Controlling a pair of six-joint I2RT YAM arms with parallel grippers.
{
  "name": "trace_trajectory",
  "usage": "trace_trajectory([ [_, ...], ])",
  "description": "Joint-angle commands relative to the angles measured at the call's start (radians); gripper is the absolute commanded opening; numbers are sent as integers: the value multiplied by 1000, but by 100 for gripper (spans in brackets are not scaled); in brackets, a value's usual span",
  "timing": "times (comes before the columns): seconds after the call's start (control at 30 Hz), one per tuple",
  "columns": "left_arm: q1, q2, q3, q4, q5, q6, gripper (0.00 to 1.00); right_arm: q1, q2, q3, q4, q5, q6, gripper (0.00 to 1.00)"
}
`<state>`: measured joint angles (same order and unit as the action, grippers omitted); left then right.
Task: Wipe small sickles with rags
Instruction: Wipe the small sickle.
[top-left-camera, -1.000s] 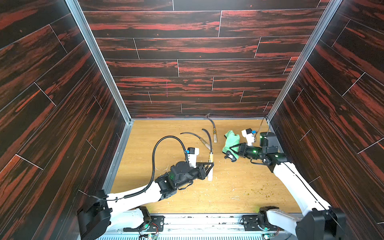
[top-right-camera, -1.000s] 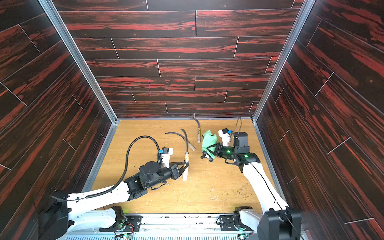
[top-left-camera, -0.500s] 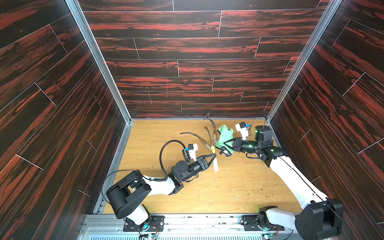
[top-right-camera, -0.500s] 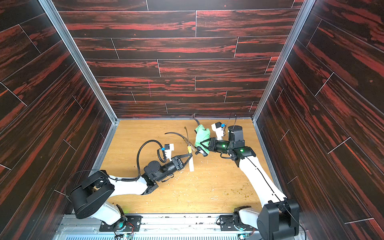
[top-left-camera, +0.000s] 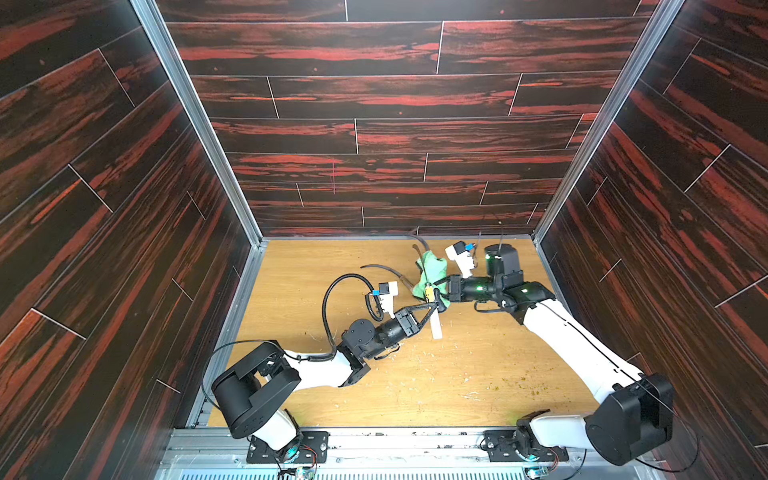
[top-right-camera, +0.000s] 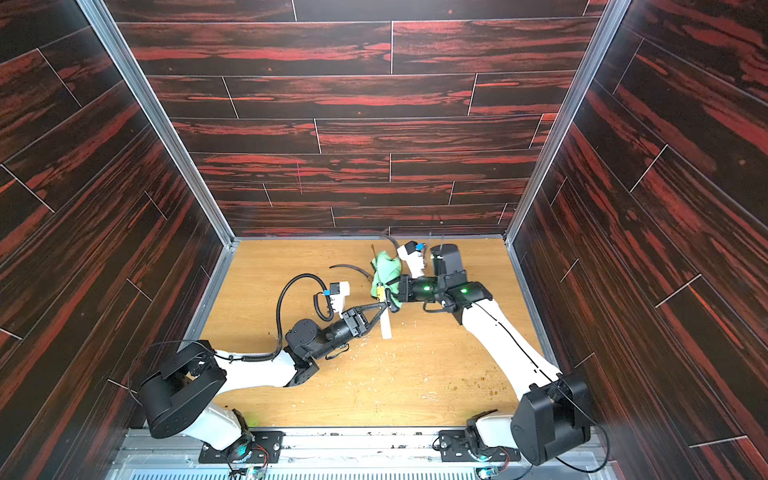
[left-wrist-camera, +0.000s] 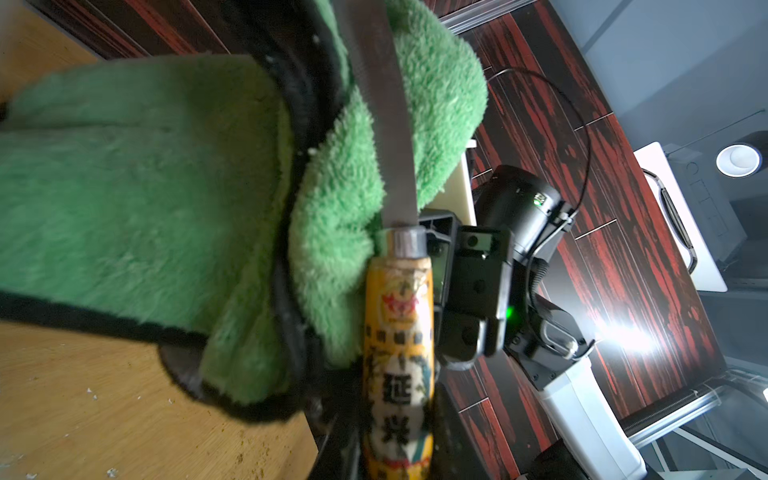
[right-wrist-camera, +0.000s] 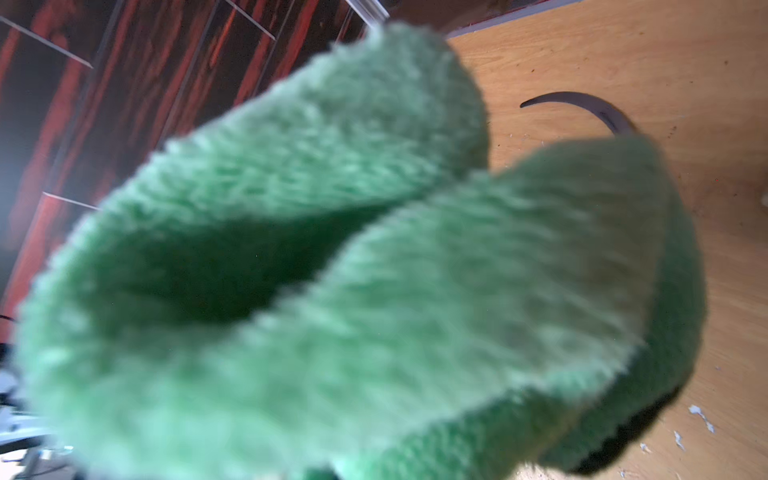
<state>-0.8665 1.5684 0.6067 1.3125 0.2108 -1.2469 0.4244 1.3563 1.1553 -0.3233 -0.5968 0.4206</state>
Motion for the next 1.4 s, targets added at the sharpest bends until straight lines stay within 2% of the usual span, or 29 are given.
trace_trajectory([
  [0.0, 14, -17, 17, 11, 8, 30, 0, 43, -33, -4, -67, 74, -35, 0],
  [0.27, 44, -55, 29, -101, -16, 113, 0, 103, -158, -87, -123, 191, 5, 0],
  [0.4, 50, -64, 45, -155, -25, 144, 0, 138, -192, -102, -132, 212, 21, 0],
  [0.73, 97, -33, 66, -160, -27, 148, 0, 246, -259, -137, -159, 249, 73, 0],
  [0.8, 108, -28, 73, -167, -22, 153, 0, 255, -272, -142, -166, 282, 81, 0],
  [1.1, 146, -14, 91, -156, 0, 143, 0, 274, -290, -158, -187, 292, 101, 0],
  [1.37, 145, 7, 86, -152, 85, 119, 0, 274, -254, -126, -160, 345, 96, 0],
])
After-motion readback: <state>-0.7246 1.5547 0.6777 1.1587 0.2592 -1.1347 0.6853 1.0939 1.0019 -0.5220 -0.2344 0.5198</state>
